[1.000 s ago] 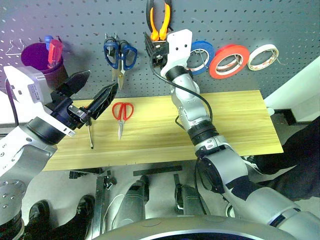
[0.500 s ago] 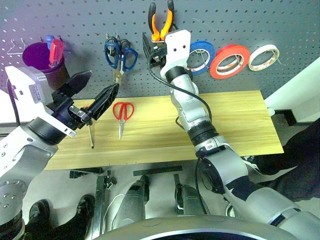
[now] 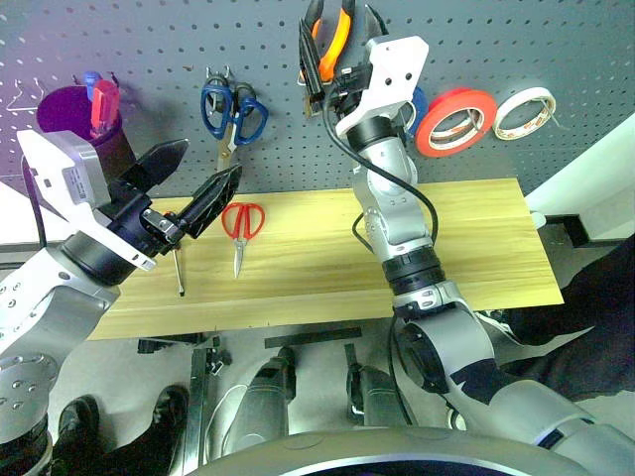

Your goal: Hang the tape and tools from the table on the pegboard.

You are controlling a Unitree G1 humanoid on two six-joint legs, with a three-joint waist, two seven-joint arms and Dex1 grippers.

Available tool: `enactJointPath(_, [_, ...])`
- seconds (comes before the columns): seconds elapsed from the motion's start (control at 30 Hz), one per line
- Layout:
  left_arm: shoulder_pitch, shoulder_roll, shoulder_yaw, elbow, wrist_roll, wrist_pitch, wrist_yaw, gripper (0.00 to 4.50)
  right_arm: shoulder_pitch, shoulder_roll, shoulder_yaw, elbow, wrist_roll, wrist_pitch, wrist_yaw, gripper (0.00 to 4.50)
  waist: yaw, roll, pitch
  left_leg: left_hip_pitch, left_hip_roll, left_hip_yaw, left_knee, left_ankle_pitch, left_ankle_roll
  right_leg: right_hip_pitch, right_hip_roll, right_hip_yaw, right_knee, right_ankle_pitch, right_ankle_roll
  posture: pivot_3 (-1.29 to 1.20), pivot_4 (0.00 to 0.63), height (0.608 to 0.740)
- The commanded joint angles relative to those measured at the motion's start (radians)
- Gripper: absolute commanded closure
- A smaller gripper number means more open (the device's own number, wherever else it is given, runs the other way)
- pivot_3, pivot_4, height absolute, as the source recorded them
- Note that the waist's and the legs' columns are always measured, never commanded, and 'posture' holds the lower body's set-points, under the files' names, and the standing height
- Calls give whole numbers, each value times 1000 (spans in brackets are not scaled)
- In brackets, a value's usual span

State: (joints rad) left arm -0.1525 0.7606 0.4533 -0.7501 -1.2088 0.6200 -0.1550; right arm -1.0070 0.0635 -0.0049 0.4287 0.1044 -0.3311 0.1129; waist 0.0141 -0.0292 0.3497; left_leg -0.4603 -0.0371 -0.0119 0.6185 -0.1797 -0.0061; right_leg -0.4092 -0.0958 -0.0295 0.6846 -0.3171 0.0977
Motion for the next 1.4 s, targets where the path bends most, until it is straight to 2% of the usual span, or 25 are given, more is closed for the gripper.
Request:
enactJointPath(0.03, [-10, 3, 9, -9, 9, -25, -14, 0, 17, 8, 18, -100, 25, -18, 47, 16, -1, 0, 0, 0, 0, 0, 0, 0, 0, 0, 0, 0, 0, 0, 0, 154, 287, 740])
enactJointPath(0.3, [-29, 0, -4, 7, 19, -24, -23, 0, 59, 23, 31, -187, 57, 4, 85, 16, -1, 0, 0, 0, 0, 0, 0, 0, 0, 0, 0, 0, 0, 0, 0, 144, 285, 740])
enactJointPath(0.8, [-20, -7, -8, 41, 62, -28, -86, 0, 433, -82, 141, -548, 72, 277, 202, 16, -4, 0, 0, 1, 0, 0, -1, 0, -1, 1, -1, 0, -1, 0, 0, 109, 285, 740])
enactJointPath(0.87, [-16, -11, -12, 46, 76, -30, -97, 0, 447, -91, 164, -546, 107, 396, 237, 16, -3, 0, 0, 1, 0, 0, -2, 1, -1, 0, -1, 0, -1, 0, 0, 103, 282, 740])
enactJointPath(0.93, [4, -13, -13, 49, 100, -33, -118, 0, 448, -98, 136, -545, 221, 564, 278, 16, -3, 0, 0, 1, 0, 0, -1, 1, -1, 1, -1, 0, -1, 0, 0, 101, 281, 740])
enactJointPath(1.07, [82, -33, 0, 59, 147, -49, -160, 0, 441, -207, 108, -596, 282, 638, 400, 16, 1, 0, 0, 1, 0, 0, -1, 1, -1, 2, -2, 0, -2, 0, 0, 90, 283, 740])
enactJointPath(1.23, [267, -97, -10, 111, 288, -120, -246, 0, 445, -403, 62, -617, 428, 852, 588, 16, -2, 0, 0, 1, 0, 0, -1, 0, 1, 2, -2, 0, -4, 0, 0, 77, 287, 740])
enactJointPath(1.4, [244, -194, -65, 230, 396, -168, -213, 0, 445, -500, 47, -639, 465, 914, 674, 16, -1, 0, 0, 1, 1, -1, -1, -3, 6, 2, -2, 0, -4, 0, -1, 55, 294, 740])
